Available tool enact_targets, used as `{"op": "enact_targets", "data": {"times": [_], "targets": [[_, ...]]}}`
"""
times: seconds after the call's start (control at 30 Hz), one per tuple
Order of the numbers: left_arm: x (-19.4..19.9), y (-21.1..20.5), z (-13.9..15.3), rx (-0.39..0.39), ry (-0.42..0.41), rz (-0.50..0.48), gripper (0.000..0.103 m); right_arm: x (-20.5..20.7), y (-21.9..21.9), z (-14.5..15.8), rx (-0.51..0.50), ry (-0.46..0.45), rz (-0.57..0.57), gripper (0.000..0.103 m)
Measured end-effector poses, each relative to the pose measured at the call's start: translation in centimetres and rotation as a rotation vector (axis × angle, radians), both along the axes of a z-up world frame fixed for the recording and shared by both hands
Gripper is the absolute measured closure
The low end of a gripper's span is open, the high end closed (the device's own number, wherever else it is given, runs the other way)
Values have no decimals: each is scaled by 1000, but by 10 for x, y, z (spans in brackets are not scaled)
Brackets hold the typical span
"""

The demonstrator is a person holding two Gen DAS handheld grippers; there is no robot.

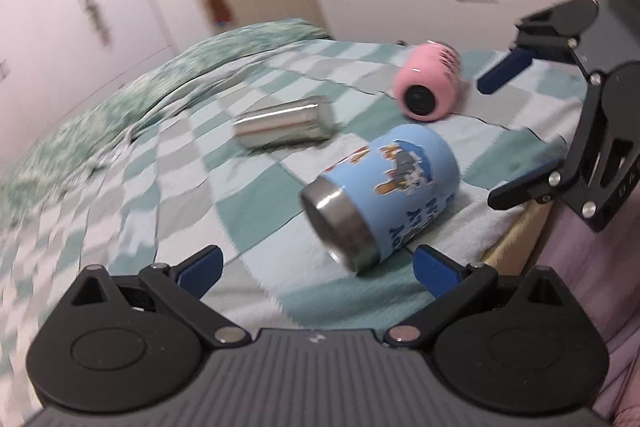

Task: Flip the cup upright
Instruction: 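Lift the blue tumbler with the right gripper and roll it rim-up, then rotate the held blue tumbler upright with the right gripper, rim facing up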

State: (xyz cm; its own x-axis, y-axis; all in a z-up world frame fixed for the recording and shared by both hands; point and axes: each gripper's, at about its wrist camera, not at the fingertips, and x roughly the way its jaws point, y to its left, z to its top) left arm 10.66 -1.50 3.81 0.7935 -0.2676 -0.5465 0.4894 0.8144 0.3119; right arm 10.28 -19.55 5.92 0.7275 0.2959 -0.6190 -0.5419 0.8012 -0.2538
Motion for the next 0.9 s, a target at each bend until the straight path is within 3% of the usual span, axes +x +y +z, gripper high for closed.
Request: {"op": "enact_targets", "data": {"times": [0.17, 0.43, 0.6, 0.9], "targets": [[-10, 20, 1, -145, 27, 138, 0, 6, 20, 2, -104, -16, 52, 0], [-3, 30, -2, -178, 42, 268, 0, 29, 60, 4, -340, -32, 208, 0], [4, 36, -6, -215, 53, 271, 0, 41, 79, 1, -412, -14, 289, 1], [15, 36, -14, -187, 73, 256, 0, 67, 106, -15, -505, 60, 385, 8]]}}
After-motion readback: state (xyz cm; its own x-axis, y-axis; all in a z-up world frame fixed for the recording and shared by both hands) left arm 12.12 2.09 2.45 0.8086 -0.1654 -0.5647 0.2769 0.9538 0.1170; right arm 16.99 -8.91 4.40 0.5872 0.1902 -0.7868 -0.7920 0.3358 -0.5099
